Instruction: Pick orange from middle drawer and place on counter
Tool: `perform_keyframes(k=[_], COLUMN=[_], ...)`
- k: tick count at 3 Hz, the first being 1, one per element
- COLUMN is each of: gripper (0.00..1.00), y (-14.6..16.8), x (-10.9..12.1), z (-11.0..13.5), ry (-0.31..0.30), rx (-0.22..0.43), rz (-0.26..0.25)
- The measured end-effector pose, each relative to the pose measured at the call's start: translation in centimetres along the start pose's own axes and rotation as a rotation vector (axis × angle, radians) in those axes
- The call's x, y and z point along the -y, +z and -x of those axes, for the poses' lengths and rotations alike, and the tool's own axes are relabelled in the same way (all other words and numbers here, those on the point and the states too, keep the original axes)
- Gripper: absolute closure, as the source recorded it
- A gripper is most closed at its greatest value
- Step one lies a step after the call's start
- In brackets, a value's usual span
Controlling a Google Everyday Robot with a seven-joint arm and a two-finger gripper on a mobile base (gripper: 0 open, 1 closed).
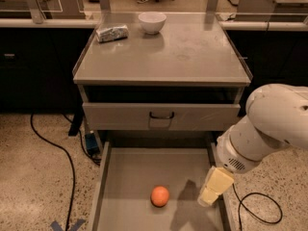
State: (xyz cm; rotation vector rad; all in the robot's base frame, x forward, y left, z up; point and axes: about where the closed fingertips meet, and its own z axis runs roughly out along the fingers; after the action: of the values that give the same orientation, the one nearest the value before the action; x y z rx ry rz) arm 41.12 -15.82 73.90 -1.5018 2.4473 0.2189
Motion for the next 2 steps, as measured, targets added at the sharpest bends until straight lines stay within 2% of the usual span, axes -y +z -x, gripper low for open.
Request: perform_keyframes(k=[1, 2], gripper=[0.00, 0.00], y=[1.3, 4.0], x=[-0.4, -1.1], z=[0.7, 1.9], ry=[-0.017, -0.022], rx=[0.012, 0.049], rz=[0.005, 0.022])
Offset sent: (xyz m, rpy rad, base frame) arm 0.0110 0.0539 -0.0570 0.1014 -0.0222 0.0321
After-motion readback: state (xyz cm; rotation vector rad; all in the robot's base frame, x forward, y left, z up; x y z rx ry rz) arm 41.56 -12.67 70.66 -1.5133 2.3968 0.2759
